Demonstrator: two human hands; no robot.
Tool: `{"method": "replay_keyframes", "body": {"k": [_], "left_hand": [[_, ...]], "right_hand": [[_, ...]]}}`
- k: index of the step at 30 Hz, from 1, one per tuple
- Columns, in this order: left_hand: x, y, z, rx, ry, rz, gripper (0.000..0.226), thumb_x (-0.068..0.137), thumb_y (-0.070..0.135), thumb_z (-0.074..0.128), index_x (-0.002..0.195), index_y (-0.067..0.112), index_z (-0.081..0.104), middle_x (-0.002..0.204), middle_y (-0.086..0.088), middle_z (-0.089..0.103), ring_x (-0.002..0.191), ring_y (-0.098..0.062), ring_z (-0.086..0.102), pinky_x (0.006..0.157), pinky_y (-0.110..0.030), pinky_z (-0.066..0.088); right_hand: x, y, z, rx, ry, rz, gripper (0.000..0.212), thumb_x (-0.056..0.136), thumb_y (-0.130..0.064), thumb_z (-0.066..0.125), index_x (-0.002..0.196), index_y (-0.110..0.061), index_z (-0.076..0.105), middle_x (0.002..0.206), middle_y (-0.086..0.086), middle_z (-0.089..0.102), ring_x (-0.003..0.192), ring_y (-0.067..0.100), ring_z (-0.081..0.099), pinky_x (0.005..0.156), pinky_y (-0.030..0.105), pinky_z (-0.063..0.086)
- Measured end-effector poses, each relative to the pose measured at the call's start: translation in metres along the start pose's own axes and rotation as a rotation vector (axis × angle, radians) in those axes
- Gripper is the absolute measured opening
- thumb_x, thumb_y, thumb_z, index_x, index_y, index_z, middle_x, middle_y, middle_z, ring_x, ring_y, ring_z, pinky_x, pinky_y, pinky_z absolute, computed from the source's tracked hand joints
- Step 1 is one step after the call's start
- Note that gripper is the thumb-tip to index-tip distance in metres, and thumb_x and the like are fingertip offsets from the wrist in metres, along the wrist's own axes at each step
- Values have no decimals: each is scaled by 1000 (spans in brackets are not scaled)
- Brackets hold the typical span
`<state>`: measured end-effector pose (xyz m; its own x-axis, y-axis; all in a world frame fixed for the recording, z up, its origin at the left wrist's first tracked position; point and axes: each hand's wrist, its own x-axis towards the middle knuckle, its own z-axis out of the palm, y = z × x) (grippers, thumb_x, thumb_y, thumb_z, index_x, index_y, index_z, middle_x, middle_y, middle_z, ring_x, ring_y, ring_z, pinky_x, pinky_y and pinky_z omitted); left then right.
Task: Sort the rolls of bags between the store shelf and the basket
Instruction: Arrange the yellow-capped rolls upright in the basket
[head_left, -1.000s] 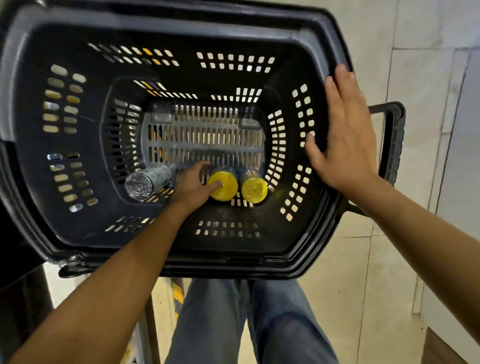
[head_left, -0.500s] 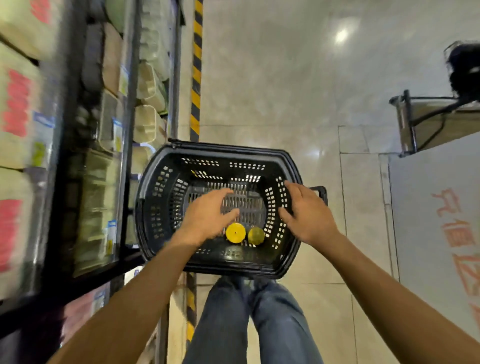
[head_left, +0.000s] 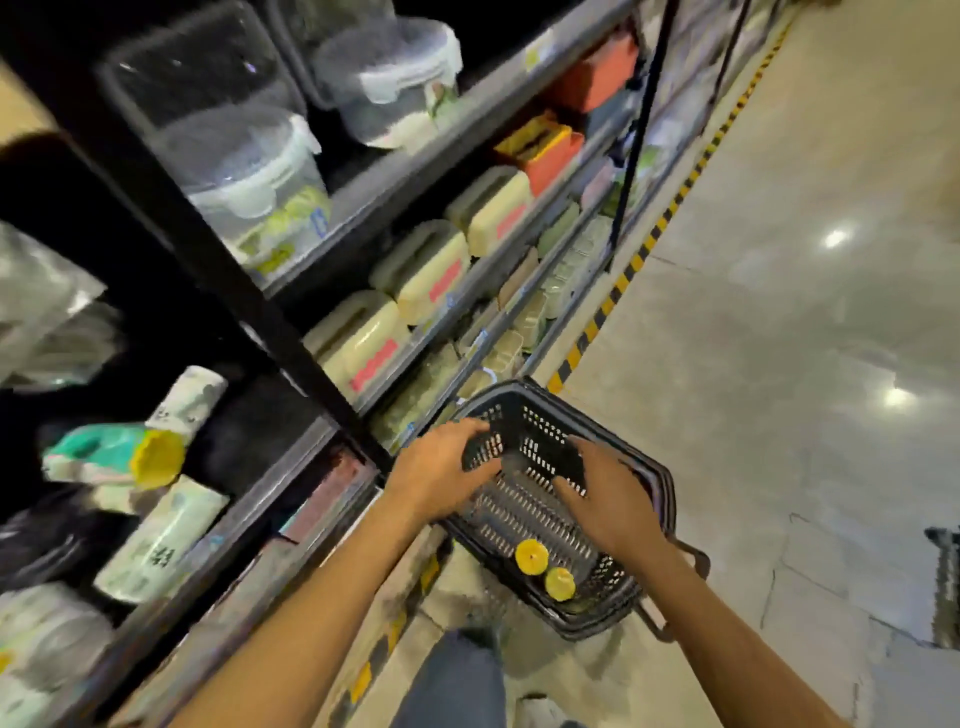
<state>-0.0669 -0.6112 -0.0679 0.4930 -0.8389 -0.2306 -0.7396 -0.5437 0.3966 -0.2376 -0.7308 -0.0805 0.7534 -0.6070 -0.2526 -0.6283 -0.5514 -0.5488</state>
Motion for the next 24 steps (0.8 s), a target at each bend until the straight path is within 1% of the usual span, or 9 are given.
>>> {"method": "replay_keyframes", "body": {"k": [4,7,9,11,15,19,22,24], "left_hand": [[-77,-28,-25,-56,142,-158,51,89,52,53,135,29,45,133,5,55,118,-17,53,93,-32,45],[-132,-56,-49,-102,289,-315,50,89,50,54,134,28,45,133,5,54,119,-17,52,95,-36,45],[-164,-76,-63,-126,373,-396,49,90,48,55,133,26,46,134,5,54,121,-16,51,97,-33,43],[-192,-98,-74,-156,444,-472,49,90,47,56,133,25,47,133,4,55,120,-16,51,97,-31,43],[-227,-144,-88,-226,558,-621,47,89,43,58,131,24,49,131,2,55,118,-20,53,93,-34,45],[-235,-195,-92,-280,619,-704,46,90,41,59,131,23,49,132,2,56,116,-18,55,95,-34,45],[-225,-235,-89,-363,581,-741,50,90,39,59,135,20,46,135,0,54,121,-18,53,100,-32,42],[-212,-260,-84,-395,528,-758,54,90,37,61,137,17,45,137,-2,52,124,-18,50,103,-32,40]], "right_hand": [[-13,-52,23,-8,-111,-209,59,96,-36,50,146,-13,29,147,6,39,134,20,38,106,29,31],[-17,-103,40,-24,-202,-347,59,96,-37,48,147,-17,26,149,2,35,136,18,33,106,27,27],[-16,-138,53,-39,-257,-444,59,96,-38,47,147,-19,25,150,0,34,137,17,32,107,28,28],[-14,-171,67,-57,-293,-529,59,96,-39,47,147,-19,25,150,0,33,137,17,32,108,29,29],[3,-232,94,-104,-347,-649,59,97,-37,47,148,-19,24,150,0,33,136,17,34,108,29,31],[37,-292,125,-110,-378,-698,60,96,-37,48,148,-20,23,150,3,34,134,21,37,104,34,36],[65,-331,149,-71,-408,-640,63,95,-38,51,148,-17,24,150,4,34,135,23,36,106,36,35],[82,-350,166,-25,-415,-561,64,93,-37,56,146,-14,27,147,8,38,133,25,38,104,36,36]]}}
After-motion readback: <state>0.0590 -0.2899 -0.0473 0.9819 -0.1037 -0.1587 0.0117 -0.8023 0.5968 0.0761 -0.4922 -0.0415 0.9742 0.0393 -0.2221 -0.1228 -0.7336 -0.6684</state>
